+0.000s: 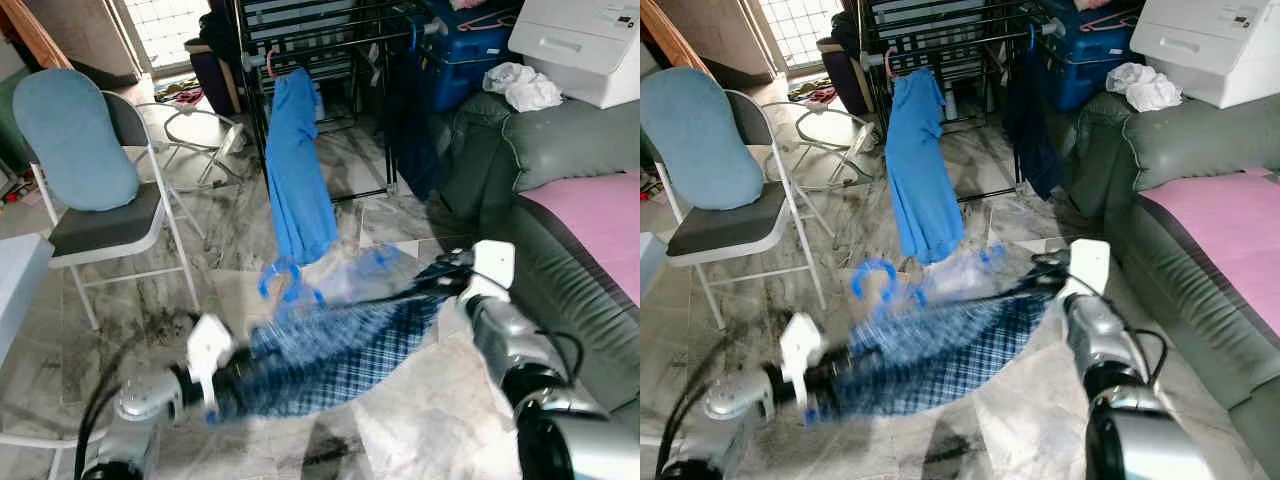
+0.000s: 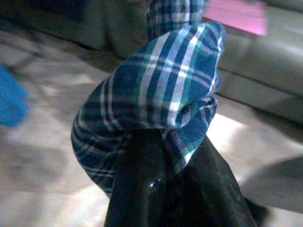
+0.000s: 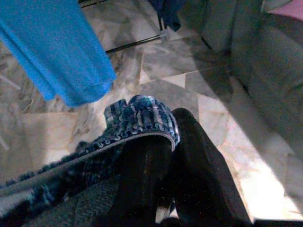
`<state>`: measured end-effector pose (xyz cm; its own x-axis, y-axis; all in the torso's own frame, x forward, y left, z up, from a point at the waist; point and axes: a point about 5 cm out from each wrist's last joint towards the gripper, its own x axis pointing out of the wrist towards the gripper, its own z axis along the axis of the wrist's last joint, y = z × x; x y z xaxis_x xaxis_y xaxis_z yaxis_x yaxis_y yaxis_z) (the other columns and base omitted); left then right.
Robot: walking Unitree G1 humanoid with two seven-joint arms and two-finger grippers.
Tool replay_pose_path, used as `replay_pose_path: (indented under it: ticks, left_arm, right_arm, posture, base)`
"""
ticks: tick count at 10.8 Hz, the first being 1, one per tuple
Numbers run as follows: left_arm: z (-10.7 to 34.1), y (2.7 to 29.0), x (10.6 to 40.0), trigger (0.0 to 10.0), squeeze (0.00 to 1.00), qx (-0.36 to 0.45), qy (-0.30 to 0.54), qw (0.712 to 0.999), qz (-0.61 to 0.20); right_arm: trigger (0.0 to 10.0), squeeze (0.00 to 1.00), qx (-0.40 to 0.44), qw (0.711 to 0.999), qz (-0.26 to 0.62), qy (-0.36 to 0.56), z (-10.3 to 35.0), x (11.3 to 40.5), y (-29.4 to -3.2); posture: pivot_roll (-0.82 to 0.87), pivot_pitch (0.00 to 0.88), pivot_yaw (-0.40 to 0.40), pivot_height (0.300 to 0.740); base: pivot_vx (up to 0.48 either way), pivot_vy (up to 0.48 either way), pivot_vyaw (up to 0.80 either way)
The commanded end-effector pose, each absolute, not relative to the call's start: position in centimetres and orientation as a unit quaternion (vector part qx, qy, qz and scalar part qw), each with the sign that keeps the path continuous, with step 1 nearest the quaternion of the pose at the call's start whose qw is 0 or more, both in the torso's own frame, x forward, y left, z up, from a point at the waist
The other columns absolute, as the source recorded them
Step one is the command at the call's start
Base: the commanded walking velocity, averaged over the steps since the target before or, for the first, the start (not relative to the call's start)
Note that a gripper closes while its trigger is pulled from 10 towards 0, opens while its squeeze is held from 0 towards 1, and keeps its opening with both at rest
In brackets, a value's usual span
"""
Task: Hang hanger
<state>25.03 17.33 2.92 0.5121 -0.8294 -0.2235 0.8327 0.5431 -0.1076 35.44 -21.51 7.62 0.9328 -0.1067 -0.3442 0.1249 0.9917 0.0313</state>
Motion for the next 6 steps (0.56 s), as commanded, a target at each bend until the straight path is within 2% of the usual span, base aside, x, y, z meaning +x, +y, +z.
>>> replay_pose_path:
  ticks: [1,2,3,6]
  left_arm:
    - [3.6,18.0,25.2,0.0,0.00,0.010,0.123,0.865,-0.487]
    - [4.6,17.5,25.8,0.0,0.00,-0.013,0.101,0.865,-0.491]
    - [5.1,17.2,25.9,0.0,0.00,-0.013,0.103,0.851,-0.516]
    - [4.4,17.5,25.5,0.0,0.00,0.017,0.145,0.827,-0.543]
  right_arm:
    - [0.0,0.00,0.030,0.985,-0.065,0.155,8.8,36.2,-21.6]
    - [0.0,0.00,0.040,0.984,-0.075,0.154,9.4,36.6,-22.0]
    - [0.0,0.00,0.044,0.984,-0.078,0.152,10.1,37.0,-22.1]
    - [0.0,0.00,0.027,0.991,-0.066,0.113,13.0,38.5,-21.9]
  posture:
    - [-0.18,0.000,0.113,0.740]
    - [-0.18,0.000,0.112,0.740]
    - [-0.17,0.000,0.111,0.740]
    - [-0.18,0.000,0.113,0.740]
  base:
    - [0.000,0.000,0.00]
    - [0.000,0.000,0.00]
    - [0.000,0.000,0.00]
    - [0.000,0.000,0.00]
